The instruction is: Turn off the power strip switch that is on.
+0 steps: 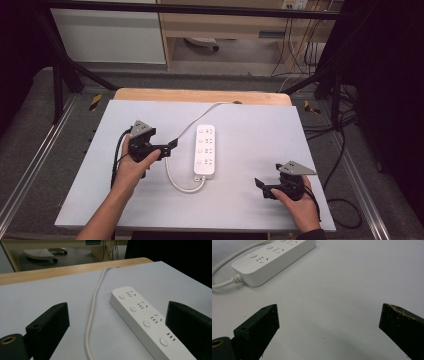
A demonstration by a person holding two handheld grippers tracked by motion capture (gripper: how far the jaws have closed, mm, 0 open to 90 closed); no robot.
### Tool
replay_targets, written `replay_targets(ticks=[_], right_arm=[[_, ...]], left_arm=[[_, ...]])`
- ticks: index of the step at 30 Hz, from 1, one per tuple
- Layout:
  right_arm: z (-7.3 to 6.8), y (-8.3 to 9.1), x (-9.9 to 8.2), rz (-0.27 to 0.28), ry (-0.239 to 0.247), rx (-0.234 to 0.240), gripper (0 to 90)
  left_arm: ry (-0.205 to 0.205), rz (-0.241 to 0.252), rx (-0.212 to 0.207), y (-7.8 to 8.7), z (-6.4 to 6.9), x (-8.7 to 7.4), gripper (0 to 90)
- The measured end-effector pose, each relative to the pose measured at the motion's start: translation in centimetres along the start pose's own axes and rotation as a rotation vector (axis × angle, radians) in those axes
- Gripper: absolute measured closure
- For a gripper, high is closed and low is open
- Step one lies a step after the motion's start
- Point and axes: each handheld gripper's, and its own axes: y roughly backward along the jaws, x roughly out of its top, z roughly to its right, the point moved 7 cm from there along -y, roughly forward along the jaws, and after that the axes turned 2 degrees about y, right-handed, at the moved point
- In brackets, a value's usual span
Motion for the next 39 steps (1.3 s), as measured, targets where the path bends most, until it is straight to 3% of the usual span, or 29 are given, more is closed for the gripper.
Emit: replay_targets(ticks=[14,20,24,27,31,39], right_arm=[[0.0,0.0,0.0,0.000,-0.003,-0.001,3.1],[0.0,0.0,0.0,-0.001,0.000,-0.001,2.8],[0.0,0.0,0.0,0.001,0.002,-0.001,2.7],[0.0,0.1,0.0,0.002,-0.003,0.000,2.7],[0.1,0.1,-0.1,-0.002,-0.001,-0.003,2.7],[0.3,0.2,0.0,0.006,-0.008,-0.010,2.8]], left_arm=[[0.011,0.027,0.035,4.4,-1.4,0.3,5.2],[0.028,0.026,0.061,6.3,-2.5,-0.3,5.2],[0.000,0.046,0.044,7.7,-2.8,-0.6,5.1],[0.011,0.052,0.063,8.7,-3.2,-0.7,5.0],[-0.011,0.058,0.067,10.1,-3.6,-0.8,5.0],[-0.014,0.070,0.076,12.5,-4.7,-1.4,5.0]])
